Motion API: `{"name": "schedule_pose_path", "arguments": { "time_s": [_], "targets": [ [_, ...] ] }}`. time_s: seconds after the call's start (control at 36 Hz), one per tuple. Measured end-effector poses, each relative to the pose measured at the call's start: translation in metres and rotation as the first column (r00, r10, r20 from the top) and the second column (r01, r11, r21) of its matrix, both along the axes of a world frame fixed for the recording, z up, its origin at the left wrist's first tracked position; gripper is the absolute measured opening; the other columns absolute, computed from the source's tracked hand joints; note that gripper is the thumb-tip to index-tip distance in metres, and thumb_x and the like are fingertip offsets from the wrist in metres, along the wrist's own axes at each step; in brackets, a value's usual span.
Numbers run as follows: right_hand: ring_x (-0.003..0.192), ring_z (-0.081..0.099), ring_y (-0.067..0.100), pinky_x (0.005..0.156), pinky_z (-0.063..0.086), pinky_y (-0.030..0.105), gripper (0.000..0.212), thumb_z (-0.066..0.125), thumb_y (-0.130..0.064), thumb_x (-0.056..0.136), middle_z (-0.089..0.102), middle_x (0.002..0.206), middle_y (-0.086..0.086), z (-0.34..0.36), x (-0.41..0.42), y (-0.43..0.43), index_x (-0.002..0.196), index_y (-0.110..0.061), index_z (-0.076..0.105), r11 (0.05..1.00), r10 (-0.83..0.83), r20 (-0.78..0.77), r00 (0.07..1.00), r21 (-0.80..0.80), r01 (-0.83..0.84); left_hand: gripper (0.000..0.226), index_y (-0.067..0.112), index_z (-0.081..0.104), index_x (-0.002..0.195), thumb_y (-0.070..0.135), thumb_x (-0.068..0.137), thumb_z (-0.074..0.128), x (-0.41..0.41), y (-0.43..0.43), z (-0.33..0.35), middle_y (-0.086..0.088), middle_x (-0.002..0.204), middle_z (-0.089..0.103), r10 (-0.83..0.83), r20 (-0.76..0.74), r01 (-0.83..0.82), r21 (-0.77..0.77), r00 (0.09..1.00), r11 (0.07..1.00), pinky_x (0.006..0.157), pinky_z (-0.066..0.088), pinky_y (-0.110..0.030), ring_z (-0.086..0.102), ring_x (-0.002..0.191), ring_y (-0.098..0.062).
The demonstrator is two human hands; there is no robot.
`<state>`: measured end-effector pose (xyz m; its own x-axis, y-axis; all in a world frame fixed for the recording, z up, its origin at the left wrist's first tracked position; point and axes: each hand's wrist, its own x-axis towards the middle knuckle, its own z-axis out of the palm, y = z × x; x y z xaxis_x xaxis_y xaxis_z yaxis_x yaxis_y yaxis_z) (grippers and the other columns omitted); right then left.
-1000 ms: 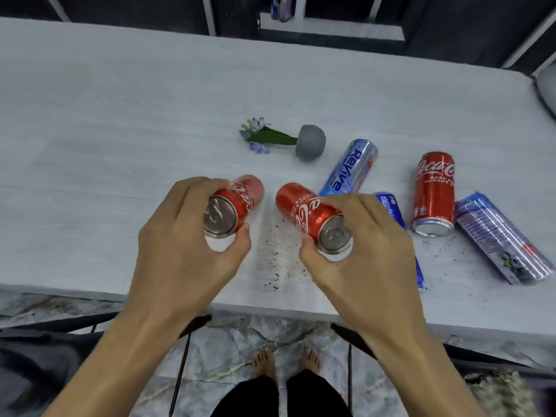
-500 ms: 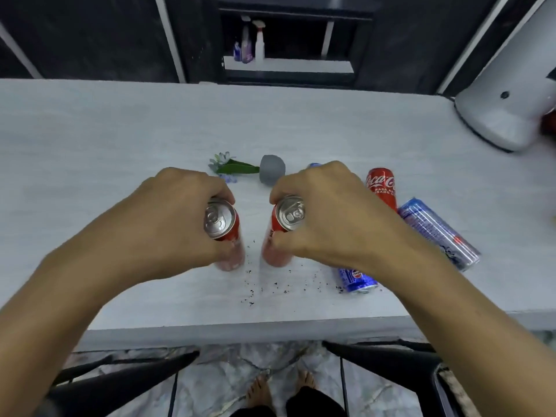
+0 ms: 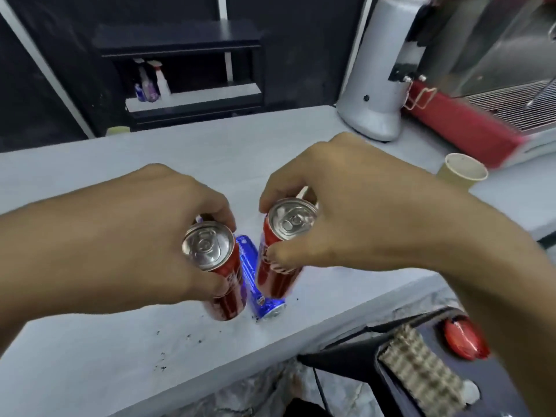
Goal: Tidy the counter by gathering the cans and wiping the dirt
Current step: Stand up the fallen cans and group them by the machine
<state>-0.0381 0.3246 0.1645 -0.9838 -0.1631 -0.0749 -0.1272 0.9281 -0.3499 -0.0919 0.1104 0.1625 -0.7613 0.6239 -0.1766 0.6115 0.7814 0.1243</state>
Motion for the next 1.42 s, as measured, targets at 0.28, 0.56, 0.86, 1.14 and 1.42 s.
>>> {"name": "schedule_pose_path", "arguments": {
  "time_s": [0.28,0.56,0.86,1.14,1.42],
  "targets": [
    [0.090,0.060,-0.001,0.076,0.058,0.035,0.041,0.077,-0.054,0.065,0.067,0.105,-0.010,0.008,-0.004,0.117,0.104,-0.042,0.074,0.986,-0.160,-0.011,0.987,0.040,0.160,0.073,0.049,0.065,0.102,0.083,0.039,0.051,-0.039,0.131,0.003,0.030,0.092,0.064,-0.202,-0.006,0.202,-0.003,0.979,0.979,0.063,0.046,-0.015,0.058,0.086,0.008],
    [0.080,0.063,-0.001,0.062,0.053,0.027,0.041,0.073,-0.055,0.062,0.073,0.094,-0.013,-0.004,-0.044,0.218,0.099,-0.037,0.077,0.964,-0.253,-0.037,0.967,0.076,0.256,0.060,0.038,0.072,0.098,0.075,0.051,0.067,-0.083,0.236,-0.002,0.025,0.081,0.066,-0.299,-0.007,0.299,0.045,0.954,0.953,0.059,0.049,-0.019,0.061,0.077,0.004],
    [0.084,0.068,0.013,0.060,0.050,0.025,0.033,0.082,-0.045,0.070,0.074,0.094,-0.008,-0.026,-0.111,0.287,0.100,-0.030,0.079,0.959,-0.270,-0.100,0.958,0.064,0.277,0.055,0.028,0.076,0.108,0.058,0.063,0.085,-0.144,0.320,-0.033,0.014,0.090,0.069,-0.244,0.000,0.244,0.058,0.970,0.968,0.059,0.055,-0.029,0.063,0.074,-0.006],
    [0.092,0.059,0.020,0.063,0.050,0.027,0.029,0.083,-0.041,0.069,0.064,0.105,0.005,-0.054,-0.173,0.322,0.095,-0.030,0.078,0.956,-0.277,-0.118,0.954,0.064,0.286,0.049,0.019,0.075,0.107,0.048,0.069,0.088,-0.187,0.367,-0.047,0.003,0.092,0.072,-0.147,0.012,0.146,0.076,0.989,0.986,0.051,0.050,-0.025,0.069,0.068,-0.014],
    [0.079,0.062,0.010,0.056,0.042,0.022,0.034,0.088,-0.037,0.069,0.067,0.100,0.003,-0.068,-0.210,0.346,0.098,-0.023,0.080,0.954,-0.296,-0.082,0.952,0.031,0.299,0.053,0.015,0.074,0.111,0.045,0.070,0.089,-0.214,0.400,-0.056,0.001,0.091,0.072,-0.113,0.045,0.109,0.078,0.993,0.991,0.050,0.050,-0.023,0.071,0.067,-0.015]
  ]
}}
